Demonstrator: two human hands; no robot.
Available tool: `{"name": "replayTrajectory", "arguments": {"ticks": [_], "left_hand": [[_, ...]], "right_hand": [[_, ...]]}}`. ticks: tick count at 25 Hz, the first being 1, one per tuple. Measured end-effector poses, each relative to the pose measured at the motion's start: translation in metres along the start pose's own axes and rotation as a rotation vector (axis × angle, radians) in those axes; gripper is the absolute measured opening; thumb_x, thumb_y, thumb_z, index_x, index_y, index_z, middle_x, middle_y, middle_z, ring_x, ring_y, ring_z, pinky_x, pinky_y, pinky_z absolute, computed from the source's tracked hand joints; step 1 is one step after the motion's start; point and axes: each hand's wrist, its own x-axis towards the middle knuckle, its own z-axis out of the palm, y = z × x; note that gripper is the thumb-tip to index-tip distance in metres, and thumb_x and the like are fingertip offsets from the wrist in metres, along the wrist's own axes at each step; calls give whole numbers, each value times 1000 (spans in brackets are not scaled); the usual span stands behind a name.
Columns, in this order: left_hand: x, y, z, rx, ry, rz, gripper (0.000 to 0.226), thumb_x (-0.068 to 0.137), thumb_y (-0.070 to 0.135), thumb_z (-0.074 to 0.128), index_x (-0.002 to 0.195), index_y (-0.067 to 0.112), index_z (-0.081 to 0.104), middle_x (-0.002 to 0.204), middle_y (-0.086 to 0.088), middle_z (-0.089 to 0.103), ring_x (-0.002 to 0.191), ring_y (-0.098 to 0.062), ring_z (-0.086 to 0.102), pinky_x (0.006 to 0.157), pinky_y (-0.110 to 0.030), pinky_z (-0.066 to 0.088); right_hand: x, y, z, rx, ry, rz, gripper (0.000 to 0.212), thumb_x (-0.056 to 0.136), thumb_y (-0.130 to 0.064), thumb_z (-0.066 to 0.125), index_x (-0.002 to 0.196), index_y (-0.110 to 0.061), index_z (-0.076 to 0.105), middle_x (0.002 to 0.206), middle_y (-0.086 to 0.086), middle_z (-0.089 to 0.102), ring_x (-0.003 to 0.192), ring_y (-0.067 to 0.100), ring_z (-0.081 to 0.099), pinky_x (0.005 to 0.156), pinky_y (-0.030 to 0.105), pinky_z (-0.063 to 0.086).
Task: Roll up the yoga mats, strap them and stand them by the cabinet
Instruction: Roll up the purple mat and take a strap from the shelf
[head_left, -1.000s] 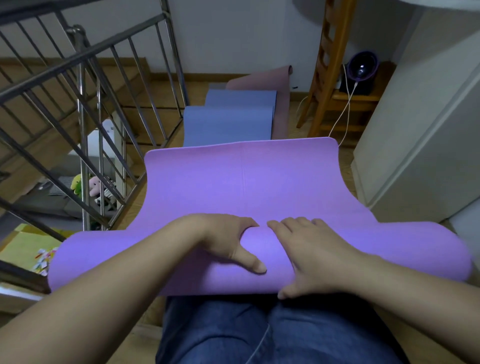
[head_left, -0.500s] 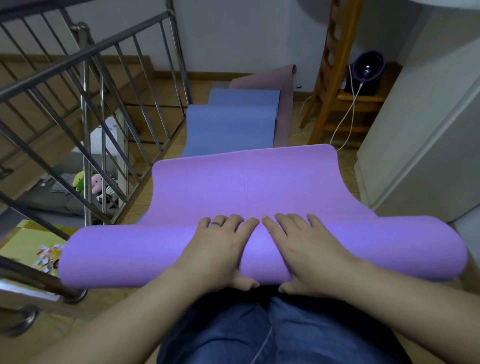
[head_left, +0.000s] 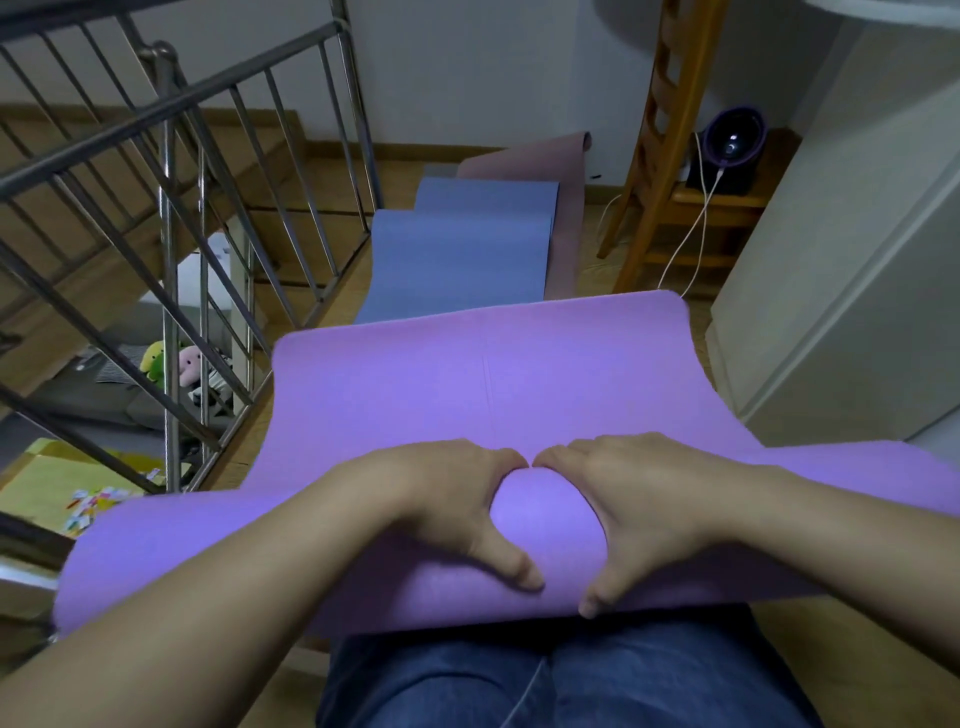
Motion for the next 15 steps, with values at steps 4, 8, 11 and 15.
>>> {"name": "replayTrajectory", "arguments": {"ticks": [4,8,11,15], "left_hand": [[-1,0,2,-116,-103,-17,83,63,69,71,134,44,37,124,19,56,108,-10,56,97,-35,46],[-8,5,10,160,87,22,94,70,69,65,146,32,22,141,5,40,125,-20,42,104,-42,37],[-13,11,29,357,189,20,107,68,68,65,148,25,9,144,-1,33,127,-27,37,105,-46,33],[-3,2,21,222,165,11,104,65,67,69,146,29,17,138,1,41,122,-24,42,102,-42,37]], "right_hand": [[4,3,7,206,-134,22,95,51,-66,80,130,-37,36,119,-14,56,103,11,56,90,32,48],[17,17,1,368,-251,58,94,53,-58,84,131,-40,35,120,-19,54,105,7,55,93,29,48],[25,22,-4,441,-311,73,94,52,-57,85,132,-41,37,120,-22,53,108,4,56,95,30,47],[12,9,1,156,-195,94,109,57,-66,76,146,-33,20,135,-10,44,122,14,45,102,37,41]]}}
